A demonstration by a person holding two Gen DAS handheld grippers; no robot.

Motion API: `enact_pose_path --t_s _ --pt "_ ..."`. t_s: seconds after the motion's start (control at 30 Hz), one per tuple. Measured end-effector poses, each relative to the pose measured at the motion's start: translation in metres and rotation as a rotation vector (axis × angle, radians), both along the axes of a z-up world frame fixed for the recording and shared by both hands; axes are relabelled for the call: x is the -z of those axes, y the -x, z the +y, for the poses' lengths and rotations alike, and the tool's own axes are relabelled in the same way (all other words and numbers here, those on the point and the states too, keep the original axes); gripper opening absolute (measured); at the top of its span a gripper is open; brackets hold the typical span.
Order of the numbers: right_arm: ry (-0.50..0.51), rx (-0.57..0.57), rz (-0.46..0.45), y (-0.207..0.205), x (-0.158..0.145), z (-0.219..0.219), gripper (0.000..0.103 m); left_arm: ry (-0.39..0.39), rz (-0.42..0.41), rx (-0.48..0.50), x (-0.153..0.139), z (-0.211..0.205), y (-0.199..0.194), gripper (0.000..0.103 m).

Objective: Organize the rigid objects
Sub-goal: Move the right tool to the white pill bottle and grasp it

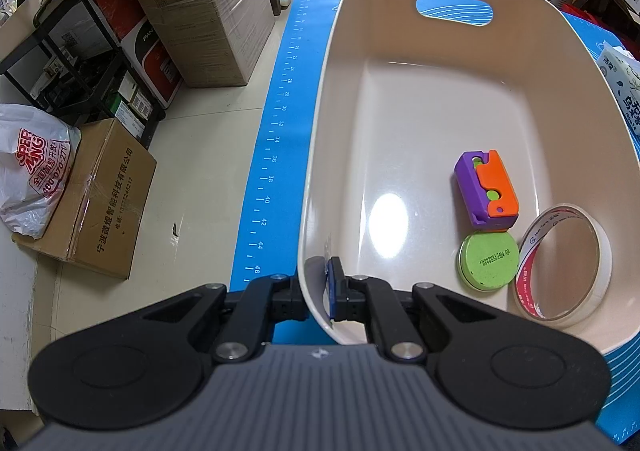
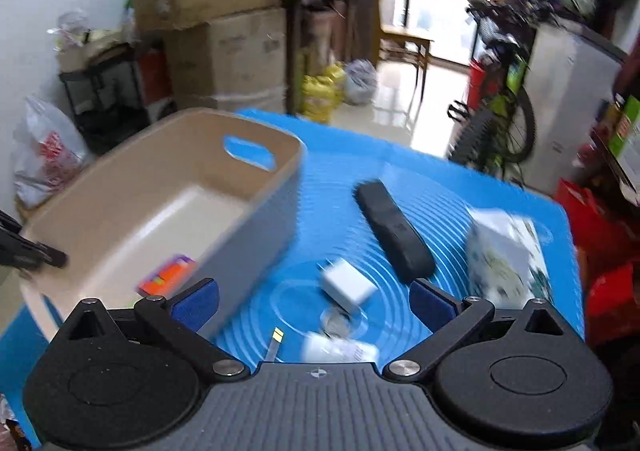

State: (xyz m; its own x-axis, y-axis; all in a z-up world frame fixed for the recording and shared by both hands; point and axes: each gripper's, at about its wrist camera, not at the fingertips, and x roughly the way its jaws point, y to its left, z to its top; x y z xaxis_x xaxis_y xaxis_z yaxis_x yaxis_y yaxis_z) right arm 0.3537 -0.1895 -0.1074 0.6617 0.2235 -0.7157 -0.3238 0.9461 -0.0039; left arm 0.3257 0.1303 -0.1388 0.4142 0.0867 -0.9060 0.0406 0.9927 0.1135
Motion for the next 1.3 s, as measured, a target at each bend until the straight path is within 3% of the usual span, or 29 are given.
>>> enact_pose_path --t_s 0.27,0.5,0.7,0.83,0.93,1.13,1.3 --pt "0.081 0.048 0.099 -0.003 0.057 -0.013 0.101 -0.001 0.000 0.000 0.000 0.001 0.000 0.010" --pt "0.090 0.066 0.112 -0.002 0.089 0.001 0.101 -0.003 0.000 0.001 0.001 0.002 -0.001 0.010" --pt "0.048 0.112 0.103 -0.011 0.092 0.012 0.096 -0.004 0.000 0.002 0.001 0.002 -0.001 0.010" --pt "0.066 0.147 0.113 -0.018 0.096 0.019 0.082 -0.006 0.000 0.003 0.001 0.002 -0.001 0.010" --pt "0.061 0.179 0.120 -0.019 0.099 0.018 0.063 -0.004 0.000 0.001 0.001 0.001 -0.001 0.010" --pt "0.043 0.178 0.106 -0.011 0.094 0.009 0.063 -0.005 -0.001 0.001 0.002 0.002 -0.001 0.010" --pt "-0.016 0.186 0.038 -0.001 0.066 0.003 0.063 -0.006 0.001 0.003 0.001 0.002 -0.001 0.010"
